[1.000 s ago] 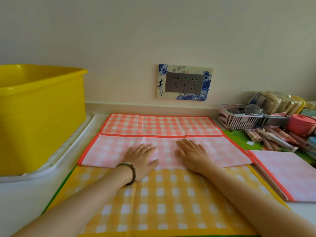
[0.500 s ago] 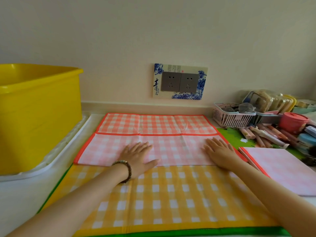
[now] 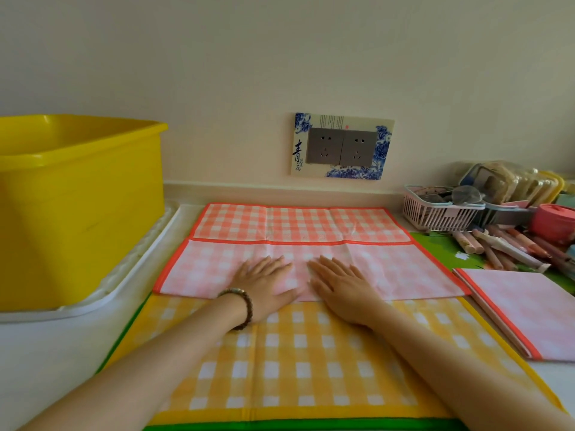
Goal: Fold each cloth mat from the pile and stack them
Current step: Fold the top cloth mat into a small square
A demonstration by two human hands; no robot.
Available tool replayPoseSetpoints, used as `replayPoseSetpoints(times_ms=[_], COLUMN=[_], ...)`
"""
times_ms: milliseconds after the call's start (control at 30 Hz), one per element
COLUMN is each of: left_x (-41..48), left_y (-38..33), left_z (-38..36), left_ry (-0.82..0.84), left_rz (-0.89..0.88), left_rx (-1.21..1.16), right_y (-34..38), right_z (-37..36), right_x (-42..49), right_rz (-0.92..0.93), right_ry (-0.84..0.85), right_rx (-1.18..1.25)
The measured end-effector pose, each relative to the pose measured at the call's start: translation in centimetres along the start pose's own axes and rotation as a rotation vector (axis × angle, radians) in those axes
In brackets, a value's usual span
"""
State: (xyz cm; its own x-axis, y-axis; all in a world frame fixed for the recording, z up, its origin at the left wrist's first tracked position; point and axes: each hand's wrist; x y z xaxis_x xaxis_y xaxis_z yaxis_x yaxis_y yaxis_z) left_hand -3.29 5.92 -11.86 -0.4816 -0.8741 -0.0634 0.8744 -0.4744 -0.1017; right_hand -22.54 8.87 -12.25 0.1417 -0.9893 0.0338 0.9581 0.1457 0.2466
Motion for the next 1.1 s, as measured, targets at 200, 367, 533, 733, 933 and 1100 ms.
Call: replayPoseSetpoints(times_ms=[200,367,533,733,933,1100], left_x=[-1.8,-3.9,-5.1,-5.4,-5.3,-4.6], left_y=[3.8,7.2,8.8,9.0,8.8,6.1], left_z=[0.1,0.2,0.5,1.1,1.5,1.9], left_ry=[0.022,-0.003,0.017,0.082,0.119,0.012], left_rz=[0.04,0.12,0.133,0.115,0.137,-0.017], left_rx=[-0.01,-0.032,-0.027,-0.055,-0.044,-0.06], right_y=[-0.1,-0.1,-0.2,-0.8,-1.8,-1.6], right_z=[0.0,0.1,0.1,0.5,0.9,0.9], right_x=[-0.1,0.0,0.0,-0.5,-1.4,-1.2], right_rz=[0.006,0.005,-0.008,-0.018,-0.033,-0.038], right_ry=[0.013,0.027,0.044,0.061,0.09,0.098], right_rx=[-0.021,-0.039,-0.048,-0.059,-0.061,-0.063])
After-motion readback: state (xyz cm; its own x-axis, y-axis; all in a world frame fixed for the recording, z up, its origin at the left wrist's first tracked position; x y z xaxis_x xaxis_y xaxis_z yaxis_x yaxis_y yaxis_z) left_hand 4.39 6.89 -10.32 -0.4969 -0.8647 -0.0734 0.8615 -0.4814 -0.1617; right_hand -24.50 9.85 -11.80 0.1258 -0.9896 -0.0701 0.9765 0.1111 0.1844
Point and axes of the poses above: each hand's wrist, its own x-axis towards the middle knuckle, its own z-axis out of the back of the hand, y = z × x, and after that the axes turned 2 degrees about x, right-handed
